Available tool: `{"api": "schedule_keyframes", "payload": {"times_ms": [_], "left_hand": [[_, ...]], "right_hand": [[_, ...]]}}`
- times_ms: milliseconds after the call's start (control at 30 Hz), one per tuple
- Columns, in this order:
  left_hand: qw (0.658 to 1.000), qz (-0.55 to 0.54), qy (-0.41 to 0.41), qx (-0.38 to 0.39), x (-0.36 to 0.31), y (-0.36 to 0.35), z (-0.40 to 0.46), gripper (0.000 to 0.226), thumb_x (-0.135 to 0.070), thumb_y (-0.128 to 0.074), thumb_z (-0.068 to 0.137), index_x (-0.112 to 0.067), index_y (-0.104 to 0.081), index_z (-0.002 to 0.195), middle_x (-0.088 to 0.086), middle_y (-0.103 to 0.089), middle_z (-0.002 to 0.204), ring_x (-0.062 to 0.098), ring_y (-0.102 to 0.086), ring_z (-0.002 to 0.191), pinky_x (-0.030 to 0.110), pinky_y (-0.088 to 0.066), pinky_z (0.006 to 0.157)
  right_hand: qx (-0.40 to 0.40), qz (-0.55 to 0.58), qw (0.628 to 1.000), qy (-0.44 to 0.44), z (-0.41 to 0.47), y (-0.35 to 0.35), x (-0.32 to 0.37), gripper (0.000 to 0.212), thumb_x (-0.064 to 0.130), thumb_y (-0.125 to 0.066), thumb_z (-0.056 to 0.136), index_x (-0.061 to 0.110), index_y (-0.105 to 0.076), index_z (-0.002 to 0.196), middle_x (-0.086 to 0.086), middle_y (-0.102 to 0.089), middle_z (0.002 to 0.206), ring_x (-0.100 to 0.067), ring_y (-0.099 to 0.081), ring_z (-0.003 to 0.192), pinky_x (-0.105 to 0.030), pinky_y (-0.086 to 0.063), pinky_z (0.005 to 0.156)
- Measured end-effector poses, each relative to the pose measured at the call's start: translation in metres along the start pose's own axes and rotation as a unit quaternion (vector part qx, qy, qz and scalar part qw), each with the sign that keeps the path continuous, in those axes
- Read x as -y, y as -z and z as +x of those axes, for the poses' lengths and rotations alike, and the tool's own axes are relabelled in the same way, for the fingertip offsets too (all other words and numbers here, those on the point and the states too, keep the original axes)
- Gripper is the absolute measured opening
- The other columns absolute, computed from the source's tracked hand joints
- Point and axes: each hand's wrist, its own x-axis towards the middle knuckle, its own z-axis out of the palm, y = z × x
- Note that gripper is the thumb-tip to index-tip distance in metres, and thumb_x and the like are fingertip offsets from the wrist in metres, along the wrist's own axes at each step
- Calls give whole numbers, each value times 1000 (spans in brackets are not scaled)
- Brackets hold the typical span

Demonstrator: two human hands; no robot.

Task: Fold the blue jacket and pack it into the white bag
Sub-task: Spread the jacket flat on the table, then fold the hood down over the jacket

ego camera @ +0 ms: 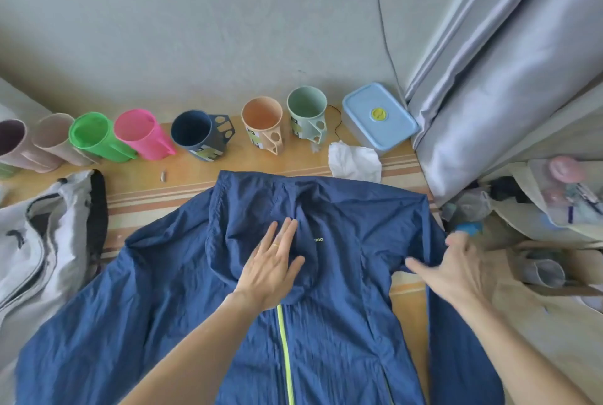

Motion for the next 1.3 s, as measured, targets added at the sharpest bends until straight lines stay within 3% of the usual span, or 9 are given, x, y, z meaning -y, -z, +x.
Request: {"api": "schedule_keyframes", "payload": {"times_ms": [200,400,500,600,667,767,900,1067,1300], "left_hand": [[986,-108,-102,72,-38,-23,12,58,-43,-31,108,-41,-8,161,-13,6,172,7,18,156,39,1,130],[983,-24,-107,-144,-106,-57,6,40,-28,-50,102,-19,-56,140,9,-51,149,30,-50,133,45,-43,112],[985,-41,-144,-84,-141,-77,-5,27,-26,-51,99,-21,-63,123,0,-63,120,24,-59,106,38,-51,95],[981,-191,-13,34,-178,-89,-19,31,-30,-52,93,-22,-60,123,-7,-64,106,16,-58,101,33,-50,91],[945,-296,54,128,-199,-91,-28,57,-45,-64,82,-24,-52,134,-11,-65,115,10,-60,109,32,-51,96],[877,-397,109,249,-226,-79,-37,93,-68,-84,58,-36,-47,137,-18,-60,129,0,-58,118,25,-49,102],[859,-473,113,158,-228,-41,-48,26,-36,-80,76,-21,-67,93,-10,-66,84,9,-62,79,50,-56,89],[864,-484,132,40,-138,72,-63,11,-15,-73,92,-8,-74,100,3,-78,92,14,-70,83,40,-58,86],[952,-147,263,-58,59,148,-38,18,-43,-80,78,-28,-73,83,-9,-73,83,21,-72,89,36,-54,77]], "right_hand": [[7,-18,999,43,4,-9,-38,29,30,-71,88,14,-56,107,-13,-64,110,-38,-63,97,-41,-51,72],[-14,37,999,25,-54,-2,-76,45,68,-69,76,30,-51,91,10,-59,88,-22,-65,81,-33,-48,62],[81,-20,996,17,-83,-26,-100,40,65,-70,77,29,-53,86,12,-60,83,-19,-68,81,-31,-44,60],[141,55,988,17,-72,-27,-102,22,31,-74,86,26,-58,72,10,-67,73,-16,-68,75,-35,-52,65],[180,246,952,-42,-57,-4,-95,30,15,-68,90,19,-59,62,6,-65,60,-18,-63,64,-37,-49,65],[229,545,797,-122,-44,46,-70,33,3,-57,93,13,-56,61,-4,-57,55,-20,-54,53,-30,-42,52],[324,608,723,-49,-46,92,-25,18,7,-56,96,5,-64,80,-16,-64,75,-23,-60,64,-31,-42,57],[304,544,779,69,-50,108,42,23,17,-59,99,-4,-70,100,-16,-79,98,-23,-70,80,-34,-52,71],[134,323,933,80,-26,26,93,28,32,-70,90,18,-62,113,2,-67,118,-21,-64,109,-40,-53,94]]}}
